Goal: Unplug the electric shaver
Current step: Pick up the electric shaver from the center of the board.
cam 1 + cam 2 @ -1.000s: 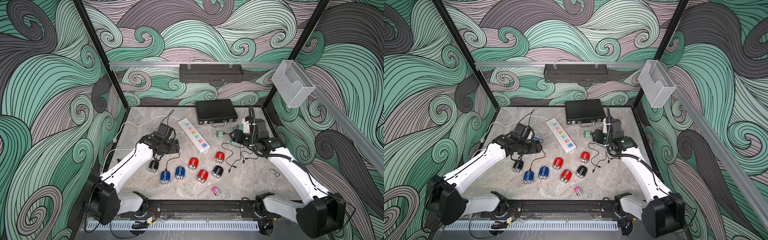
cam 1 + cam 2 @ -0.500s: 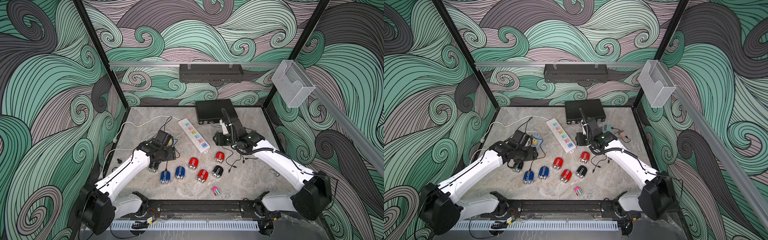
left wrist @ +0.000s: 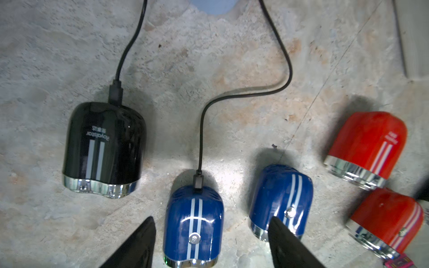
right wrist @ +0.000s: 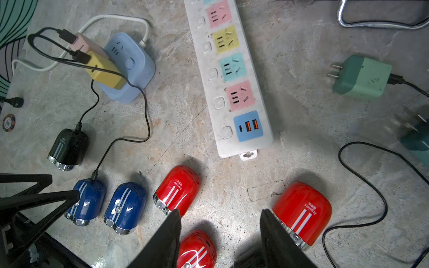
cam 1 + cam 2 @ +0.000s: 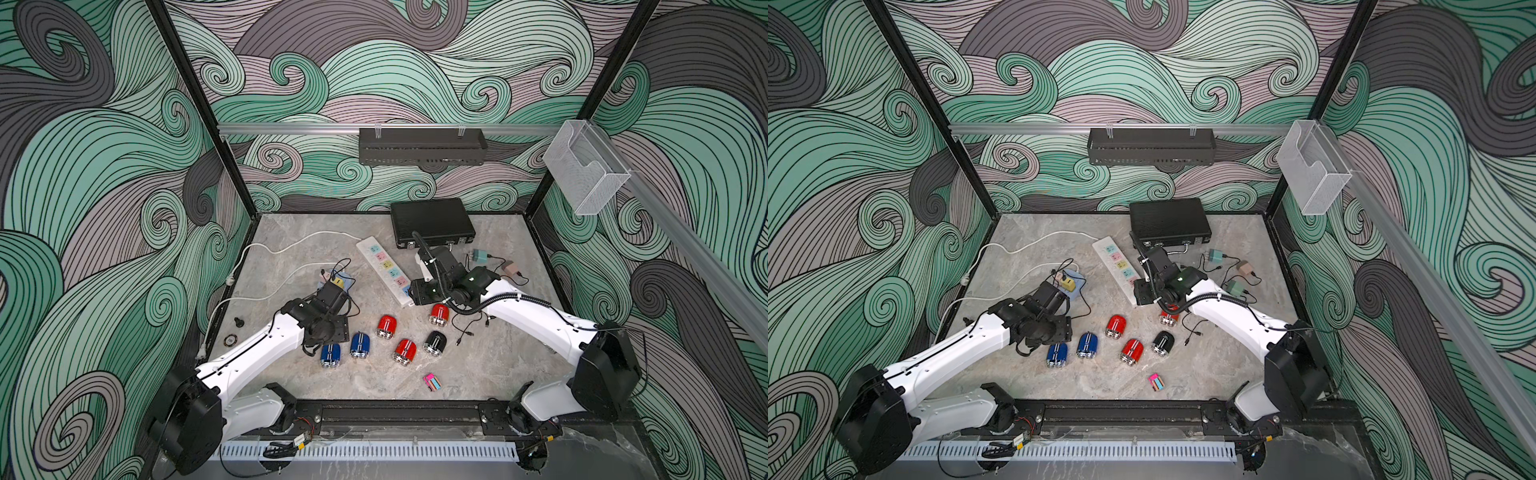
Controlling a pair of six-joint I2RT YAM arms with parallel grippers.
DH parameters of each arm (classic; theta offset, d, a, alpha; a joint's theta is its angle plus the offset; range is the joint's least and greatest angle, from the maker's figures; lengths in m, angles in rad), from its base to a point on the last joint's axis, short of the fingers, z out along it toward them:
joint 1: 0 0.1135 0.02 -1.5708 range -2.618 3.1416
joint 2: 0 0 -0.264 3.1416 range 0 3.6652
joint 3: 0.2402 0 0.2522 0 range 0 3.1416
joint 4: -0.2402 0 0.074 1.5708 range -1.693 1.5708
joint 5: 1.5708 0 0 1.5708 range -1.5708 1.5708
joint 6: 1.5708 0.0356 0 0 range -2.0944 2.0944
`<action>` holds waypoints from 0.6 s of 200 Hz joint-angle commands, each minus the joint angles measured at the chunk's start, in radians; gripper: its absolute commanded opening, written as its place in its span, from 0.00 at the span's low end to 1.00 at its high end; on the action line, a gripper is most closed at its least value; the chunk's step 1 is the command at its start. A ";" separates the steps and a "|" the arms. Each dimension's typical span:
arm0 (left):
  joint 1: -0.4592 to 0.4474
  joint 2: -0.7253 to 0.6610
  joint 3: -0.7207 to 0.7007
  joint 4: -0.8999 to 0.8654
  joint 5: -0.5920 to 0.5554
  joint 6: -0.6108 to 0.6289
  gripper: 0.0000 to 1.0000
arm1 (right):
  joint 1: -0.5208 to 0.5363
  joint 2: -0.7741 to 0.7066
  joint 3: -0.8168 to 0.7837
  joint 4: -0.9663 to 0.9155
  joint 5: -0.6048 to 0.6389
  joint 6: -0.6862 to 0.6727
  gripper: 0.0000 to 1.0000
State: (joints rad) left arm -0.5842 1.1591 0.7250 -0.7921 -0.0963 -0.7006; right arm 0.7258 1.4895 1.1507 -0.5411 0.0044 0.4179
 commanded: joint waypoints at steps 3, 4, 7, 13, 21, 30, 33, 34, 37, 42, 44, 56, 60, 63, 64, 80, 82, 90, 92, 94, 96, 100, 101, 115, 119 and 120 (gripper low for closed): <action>-0.021 -0.008 -0.024 -0.007 -0.028 -0.039 0.75 | 0.021 0.024 0.030 0.002 0.029 0.010 0.55; -0.021 -0.009 -0.026 -0.007 -0.028 -0.040 0.75 | 0.023 0.024 0.029 0.003 0.029 0.009 0.55; -0.023 -0.010 -0.031 -0.007 -0.029 -0.041 0.75 | 0.024 0.025 0.029 0.005 0.030 0.011 0.55; -0.025 -0.011 -0.037 -0.007 -0.028 -0.046 0.75 | 0.027 0.028 0.027 0.008 0.029 0.012 0.55; -0.029 -0.013 -0.049 -0.003 -0.024 -0.052 0.75 | 0.031 0.033 0.026 0.012 0.030 0.016 0.55; -0.034 -0.013 -0.062 0.003 -0.017 -0.054 0.75 | 0.033 0.038 0.024 0.015 0.027 0.019 0.55; -0.035 -0.013 -0.066 0.005 -0.015 -0.054 0.75 | 0.035 0.040 0.024 0.014 0.027 0.018 0.55; -0.036 -0.012 -0.067 0.006 -0.015 -0.054 0.75 | 0.035 0.041 0.024 0.014 0.027 0.019 0.55; -0.038 -0.012 -0.070 0.007 -0.013 -0.054 0.75 | 0.036 0.043 0.024 0.014 0.028 0.019 0.55; -0.041 -0.011 -0.075 0.010 -0.011 -0.053 0.75 | 0.038 0.046 0.026 0.012 0.028 0.019 0.55; -0.043 -0.011 -0.077 0.011 -0.011 -0.052 0.75 | 0.039 0.047 0.025 0.012 0.027 0.019 0.55; -0.046 -0.004 -0.082 0.009 -0.010 -0.048 0.75 | 0.043 0.051 0.023 0.011 0.027 0.015 0.55; -0.048 -0.002 -0.084 0.008 -0.008 -0.048 0.75 | 0.043 0.051 0.021 0.010 0.028 0.014 0.55; -0.049 0.000 -0.085 0.008 -0.008 -0.049 0.75 | 0.043 0.053 0.020 0.009 0.028 0.013 0.55; -0.050 0.001 -0.085 0.008 -0.008 -0.049 0.75 | 0.043 0.054 0.020 0.010 0.028 0.013 0.55; -0.055 0.010 -0.094 0.016 -0.005 -0.052 0.75 | 0.043 0.056 0.020 0.005 0.028 0.010 0.55; -0.056 0.012 -0.094 0.018 -0.004 -0.052 0.75 | 0.043 0.058 0.020 0.004 0.030 0.011 0.55; -0.058 0.017 -0.099 0.027 -0.002 -0.053 0.74 | 0.043 0.058 0.019 0.007 0.029 0.012 0.55; -0.059 0.018 -0.099 0.029 -0.002 -0.052 0.74 | 0.043 0.059 0.018 0.008 0.029 0.010 0.55; -0.060 0.019 -0.101 0.031 -0.002 -0.052 0.74 | 0.043 0.060 0.017 0.008 0.029 0.010 0.55; -0.061 0.020 -0.101 0.032 -0.002 -0.052 0.74 | 0.044 0.060 0.017 0.009 0.029 0.010 0.55; -0.062 0.024 -0.101 0.035 -0.002 -0.051 0.74 | 0.044 0.061 0.017 0.010 0.029 0.012 0.55; -0.062 0.026 -0.101 0.036 -0.002 -0.051 0.74 | 0.044 0.061 0.016 0.009 0.029 0.012 0.55; -0.065 0.039 -0.101 0.042 -0.002 -0.048 0.73 | 0.044 0.066 0.012 0.015 0.028 0.016 0.55; -0.066 0.046 -0.101 0.042 -0.004 -0.048 0.73 | 0.044 0.067 0.011 0.015 0.029 0.016 0.54; -0.066 0.047 -0.101 0.042 -0.004 -0.048 0.73 | 0.044 0.068 0.011 0.015 0.029 0.017 0.54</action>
State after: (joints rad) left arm -0.6403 1.1805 0.6262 -0.7647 -0.1009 -0.7429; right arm 0.7647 1.5414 1.1515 -0.5323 0.0128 0.4259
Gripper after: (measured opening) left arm 0.735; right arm 0.548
